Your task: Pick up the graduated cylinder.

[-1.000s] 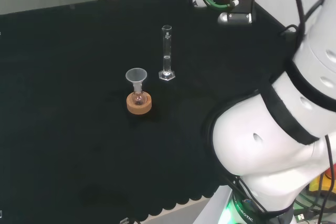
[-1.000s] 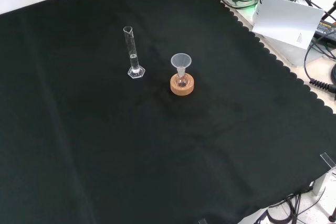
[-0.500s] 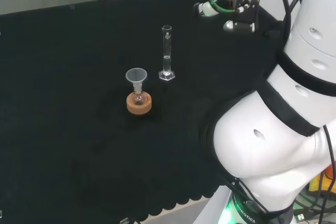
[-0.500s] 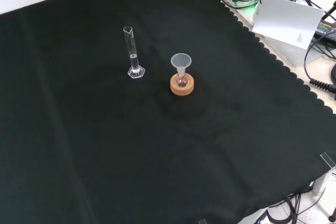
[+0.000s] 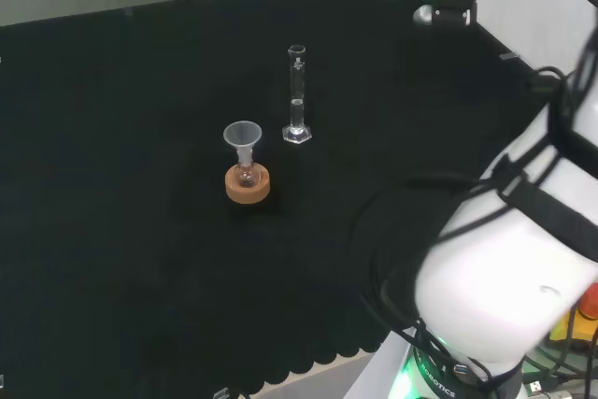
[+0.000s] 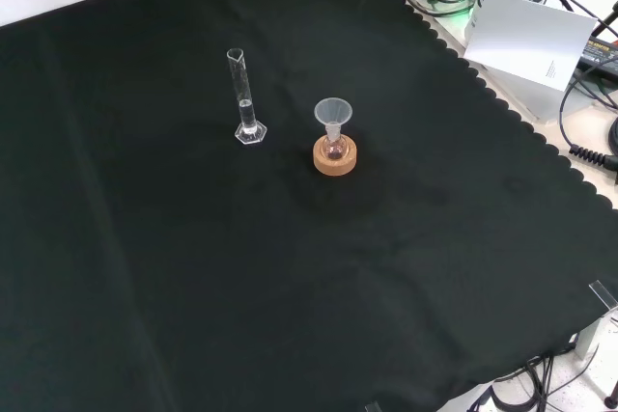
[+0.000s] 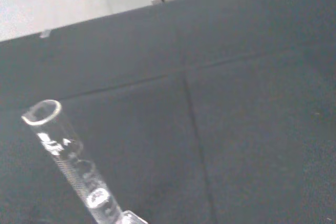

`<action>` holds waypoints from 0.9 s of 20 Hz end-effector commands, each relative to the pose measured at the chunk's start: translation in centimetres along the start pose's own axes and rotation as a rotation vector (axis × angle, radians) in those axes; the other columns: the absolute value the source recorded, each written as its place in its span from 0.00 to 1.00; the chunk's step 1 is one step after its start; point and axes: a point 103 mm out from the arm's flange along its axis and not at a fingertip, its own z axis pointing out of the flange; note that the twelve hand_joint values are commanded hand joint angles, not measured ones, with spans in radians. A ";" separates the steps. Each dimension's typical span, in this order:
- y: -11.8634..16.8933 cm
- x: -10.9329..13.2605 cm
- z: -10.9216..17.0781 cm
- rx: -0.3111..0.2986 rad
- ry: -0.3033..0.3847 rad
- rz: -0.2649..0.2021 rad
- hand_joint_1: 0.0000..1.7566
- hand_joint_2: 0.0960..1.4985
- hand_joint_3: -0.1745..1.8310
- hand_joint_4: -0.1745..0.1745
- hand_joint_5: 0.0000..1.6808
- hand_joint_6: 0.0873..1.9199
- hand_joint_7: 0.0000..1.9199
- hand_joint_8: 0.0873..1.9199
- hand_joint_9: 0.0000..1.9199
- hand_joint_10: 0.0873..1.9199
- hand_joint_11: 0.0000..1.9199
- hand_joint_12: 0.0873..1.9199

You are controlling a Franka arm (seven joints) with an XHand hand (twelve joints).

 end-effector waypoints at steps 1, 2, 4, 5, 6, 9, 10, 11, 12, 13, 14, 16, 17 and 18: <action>0.7 1.7 14.8 0.160 0.142 -0.079 0.32 0.74 0.06 0.35 0.19 0.00 0.05 0.29 0.18 0.32 0.06 0.71; 0.6 1.7 15.0 0.159 0.147 -0.083 0.32 0.74 0.05 0.35 0.19 0.00 0.05 0.29 0.18 0.32 0.06 0.71; 0.5 1.7 15.4 0.149 0.178 -0.092 0.32 0.73 0.05 0.35 0.19 0.00 0.05 0.30 0.18 0.32 0.06 0.71; 0.5 1.7 15.6 0.151 0.207 -0.097 0.33 0.73 0.05 0.35 0.19 0.00 0.06 0.30 0.18 0.32 0.06 0.71; 0.5 1.6 15.9 0.159 0.227 -0.100 0.34 0.72 0.05 0.35 0.20 0.00 0.06 0.30 0.18 0.32 0.06 0.71; 0.3 1.5 16.7 0.163 0.279 -0.126 0.38 0.70 0.04 0.35 0.20 0.00 0.06 0.30 0.19 0.32 0.06 0.71; 0.2 1.5 17.0 0.159 0.296 -0.136 0.39 0.70 0.04 0.35 0.20 0.00 0.06 0.30 0.19 0.32 0.06 0.71; 0.1 1.5 17.3 0.152 0.314 -0.147 0.39 0.69 0.03 0.35 0.20 0.00 0.06 0.30 0.19 0.32 0.06 0.71; 0.0 1.4 17.5 0.145 0.330 -0.157 0.40 0.69 0.03 0.35 0.20 0.00 0.06 0.30 0.19 0.32 0.06 0.71; -0.2 1.4 17.8 0.140 0.341 -0.169 0.41 0.68 0.03 0.35 0.20 0.00 0.06 0.30 0.19 0.32 0.06 0.71; -0.3 1.3 18.0 0.134 0.349 -0.176 0.42 0.68 0.02 0.35 0.20 0.00 0.07 0.31 0.20 0.32 0.06 0.71; -0.3 1.1 18.5 0.131 0.378 -0.203 0.44 0.68 0.01 0.35 0.20 0.00 0.07 0.31 0.21 0.32 0.07 0.70; -0.3 1.0 18.7 0.131 0.396 -0.210 0.45 0.67 0.00 0.35 0.20 0.00 0.08 0.31 0.21 0.31 0.07 0.70; -0.2 1.0 19.0 0.134 0.407 -0.214 0.46 0.67 0.00 0.35 0.20 0.00 0.08 0.31 0.21 0.31 0.07 0.70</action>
